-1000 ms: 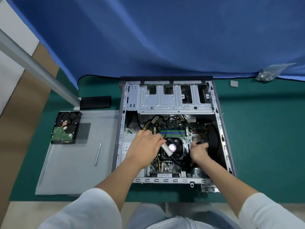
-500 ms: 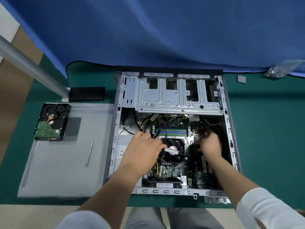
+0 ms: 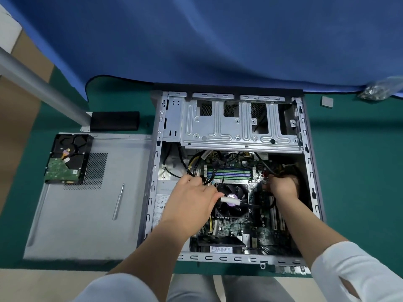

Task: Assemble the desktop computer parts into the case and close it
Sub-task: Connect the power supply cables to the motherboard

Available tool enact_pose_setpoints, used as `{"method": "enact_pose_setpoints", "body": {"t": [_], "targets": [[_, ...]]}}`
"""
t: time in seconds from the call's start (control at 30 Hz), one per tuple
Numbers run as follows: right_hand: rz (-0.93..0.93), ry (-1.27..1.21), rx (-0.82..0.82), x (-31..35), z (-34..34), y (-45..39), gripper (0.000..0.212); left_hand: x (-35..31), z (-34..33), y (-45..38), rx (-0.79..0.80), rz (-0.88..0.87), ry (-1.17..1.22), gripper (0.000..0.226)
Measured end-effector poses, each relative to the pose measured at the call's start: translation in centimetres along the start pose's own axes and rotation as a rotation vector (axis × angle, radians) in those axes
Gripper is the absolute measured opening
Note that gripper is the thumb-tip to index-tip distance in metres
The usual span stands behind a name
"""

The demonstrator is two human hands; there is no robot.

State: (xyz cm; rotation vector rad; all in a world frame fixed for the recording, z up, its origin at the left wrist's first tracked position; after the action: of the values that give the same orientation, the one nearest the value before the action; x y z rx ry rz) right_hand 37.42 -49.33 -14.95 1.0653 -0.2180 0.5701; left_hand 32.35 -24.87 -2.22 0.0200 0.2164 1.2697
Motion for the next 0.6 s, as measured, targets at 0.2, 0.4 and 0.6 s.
{"method": "enact_pose_setpoints", "body": {"t": [0.2, 0.4, 0.6], "targets": [[0.05, -0.11, -0.024, -0.43, -0.17, 0.1, 0.013, -0.04, 0.01, 0.06, -0.003, -0.004, -0.014, 0.045], [-0.031, -0.137, -0.055, -0.46, -0.24, -0.27, 0.03, 0.02, -0.05, 0.08, 0.018, 0.004, -0.012, 0.049], [-0.136, -0.126, 0.012, 0.0, -0.33, -0.53, 0.025, -0.01, -0.31, 0.16, 0.057, 0.018, -0.011, 0.051]]}}
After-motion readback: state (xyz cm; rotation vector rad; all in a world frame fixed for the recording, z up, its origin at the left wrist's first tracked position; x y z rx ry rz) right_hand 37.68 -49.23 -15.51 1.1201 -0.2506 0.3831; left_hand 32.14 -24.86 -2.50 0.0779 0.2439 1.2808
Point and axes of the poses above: each hand's wrist, its own y-axis away from the middle knuckle, its own z-axis out of the back of the hand, x = y × z, the point moved 9 cm from there along -y, towards the middle knuckle, and after that the axes turned 10 degrees about x, right-handed, at the moved point
